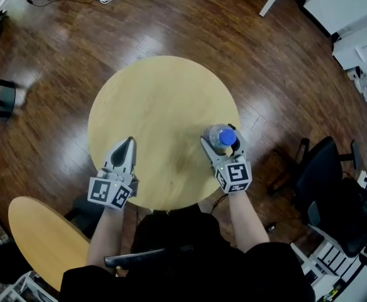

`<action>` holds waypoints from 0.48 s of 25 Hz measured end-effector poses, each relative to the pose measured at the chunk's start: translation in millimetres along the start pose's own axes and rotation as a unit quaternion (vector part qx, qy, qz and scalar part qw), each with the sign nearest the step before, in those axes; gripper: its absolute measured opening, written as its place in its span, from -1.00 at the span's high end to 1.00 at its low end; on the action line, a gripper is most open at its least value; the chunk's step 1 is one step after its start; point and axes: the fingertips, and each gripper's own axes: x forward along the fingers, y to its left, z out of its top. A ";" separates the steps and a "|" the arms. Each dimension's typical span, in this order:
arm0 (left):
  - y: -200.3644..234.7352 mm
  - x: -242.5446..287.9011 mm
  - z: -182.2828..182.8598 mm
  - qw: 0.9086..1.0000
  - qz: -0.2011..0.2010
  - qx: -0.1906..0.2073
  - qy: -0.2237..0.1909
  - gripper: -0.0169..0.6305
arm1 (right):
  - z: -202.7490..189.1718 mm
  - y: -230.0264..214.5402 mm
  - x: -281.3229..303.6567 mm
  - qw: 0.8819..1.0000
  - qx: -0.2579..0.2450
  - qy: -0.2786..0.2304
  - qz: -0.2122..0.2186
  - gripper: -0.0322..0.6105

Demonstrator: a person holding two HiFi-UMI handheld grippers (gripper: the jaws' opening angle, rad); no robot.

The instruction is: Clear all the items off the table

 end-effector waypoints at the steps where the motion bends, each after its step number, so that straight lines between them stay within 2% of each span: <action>1: -0.7 0.8 -2.1 1.000 0.000 0.001 0.003 0.94 | -1.0 0.2 0.7 1.000 -0.002 0.001 0.004 -0.41; 7: 0.9 -3.3 -6.2 1.000 0.011 -0.012 0.001 0.94 | -2.3 3.6 5.8 1.000 -0.021 0.010 0.011 -0.41; 8: 2.4 -5.7 -5.4 1.000 0.015 -0.015 -0.003 0.94 | -2.0 3.3 6.1 1.000 -0.023 0.013 0.010 -0.33; 12: 7.7 -13.3 -1.9 0.999 0.027 -0.017 -0.010 0.94 | 5.3 -3.7 2.4 1.000 0.003 0.009 0.008 -0.28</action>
